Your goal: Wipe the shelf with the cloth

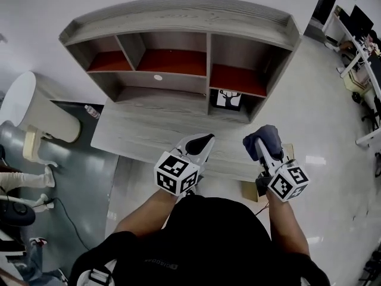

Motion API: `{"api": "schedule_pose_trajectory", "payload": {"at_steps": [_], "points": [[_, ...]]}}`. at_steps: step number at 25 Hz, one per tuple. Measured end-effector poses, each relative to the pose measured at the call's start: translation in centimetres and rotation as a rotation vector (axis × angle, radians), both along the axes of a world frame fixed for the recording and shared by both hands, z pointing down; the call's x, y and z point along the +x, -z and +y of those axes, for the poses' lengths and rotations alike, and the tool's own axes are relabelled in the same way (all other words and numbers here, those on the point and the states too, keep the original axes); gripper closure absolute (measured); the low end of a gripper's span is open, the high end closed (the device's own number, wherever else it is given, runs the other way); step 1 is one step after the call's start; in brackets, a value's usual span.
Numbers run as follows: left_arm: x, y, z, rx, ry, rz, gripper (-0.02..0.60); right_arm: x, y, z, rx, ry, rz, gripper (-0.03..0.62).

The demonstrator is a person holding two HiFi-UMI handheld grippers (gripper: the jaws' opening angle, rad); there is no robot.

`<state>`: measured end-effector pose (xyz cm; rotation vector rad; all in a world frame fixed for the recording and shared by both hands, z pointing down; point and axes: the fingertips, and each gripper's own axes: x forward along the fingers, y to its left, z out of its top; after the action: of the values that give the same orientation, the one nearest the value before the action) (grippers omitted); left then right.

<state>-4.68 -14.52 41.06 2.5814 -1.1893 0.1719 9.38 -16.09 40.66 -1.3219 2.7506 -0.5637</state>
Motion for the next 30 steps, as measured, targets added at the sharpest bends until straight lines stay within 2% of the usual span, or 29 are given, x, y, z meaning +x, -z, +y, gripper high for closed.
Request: {"api": "schedule_pose_trajectory", "payload": {"at_steps": [4, 10, 13, 17, 20, 22, 25, 30], "points": [[2.7, -0.1, 2.4, -0.039, 0.008, 0.042, 0.572, 2.1, -0.6, 3.4, 0.018, 0.033, 0.030, 0.494], [5.9, -0.1, 6.1, -0.008, 0.025, -0.017, 0.572, 4.3, -0.1, 7.6, 0.066, 0.090, 0.026, 0.494], [7.0, 0.2, 7.9, 0.012, 0.040, -0.027, 0.573, 4.8, -0.5, 9.4, 0.060, 0.115, 0.023, 0.494], [8.0, 0.1, 10.1, 0.020, 0.062, -0.028, 0.572, 5.2, -2.1, 11.4, -0.003, 0.146, -0.009, 0.494], [7.4, 0.0, 11.2, 0.016, 0.100, -0.026, 0.572, 5.7, -3.9, 12.1, -0.105, 0.151, -0.072, 0.497], [6.9, 0.2, 11.5, 0.015, 0.125, -0.022, 0.572, 6.0, -4.4, 12.5, -0.140, 0.148, -0.094, 0.497], [6.9, 0.3, 11.8, 0.014, 0.123, -0.024, 0.573, 6.2, -4.1, 13.1, -0.108, 0.141, -0.047, 0.497], [7.1, -0.3, 12.0, -0.005, 0.074, -0.053, 0.573, 5.3, -3.3, 13.6, -0.047, 0.121, 0.045, 0.497]]}}
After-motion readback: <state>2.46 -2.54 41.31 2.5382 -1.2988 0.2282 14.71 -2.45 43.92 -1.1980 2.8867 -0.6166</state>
